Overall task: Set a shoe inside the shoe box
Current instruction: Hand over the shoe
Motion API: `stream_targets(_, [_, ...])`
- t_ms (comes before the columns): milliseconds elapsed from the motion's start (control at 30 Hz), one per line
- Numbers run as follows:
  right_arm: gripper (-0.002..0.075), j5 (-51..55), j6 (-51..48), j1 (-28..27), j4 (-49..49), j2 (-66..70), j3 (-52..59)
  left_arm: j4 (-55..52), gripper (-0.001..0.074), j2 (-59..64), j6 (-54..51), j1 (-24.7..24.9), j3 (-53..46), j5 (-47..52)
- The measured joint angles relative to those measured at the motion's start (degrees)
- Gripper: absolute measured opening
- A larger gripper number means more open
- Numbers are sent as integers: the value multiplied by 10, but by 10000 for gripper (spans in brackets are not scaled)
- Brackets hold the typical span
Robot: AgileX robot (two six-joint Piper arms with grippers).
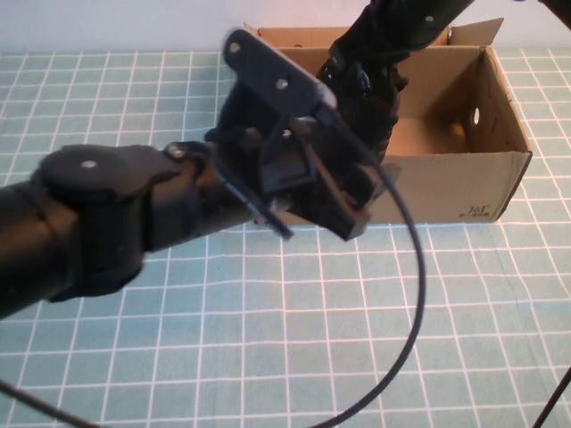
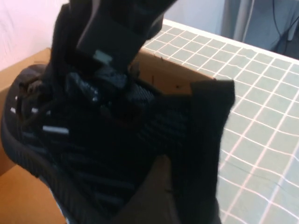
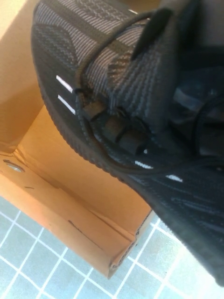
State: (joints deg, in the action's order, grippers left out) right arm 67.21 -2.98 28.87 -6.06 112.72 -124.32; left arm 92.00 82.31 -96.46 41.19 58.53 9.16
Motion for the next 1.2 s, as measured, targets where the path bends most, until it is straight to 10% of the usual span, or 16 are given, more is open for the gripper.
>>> stream_targets(967, [-3,0,0,0,27,0,0,47,656,82,-28,10,55,-130])
stream_targets(1200, [-3,0,1,0,30,0,0,47,469,82,-28,10,55,-133])
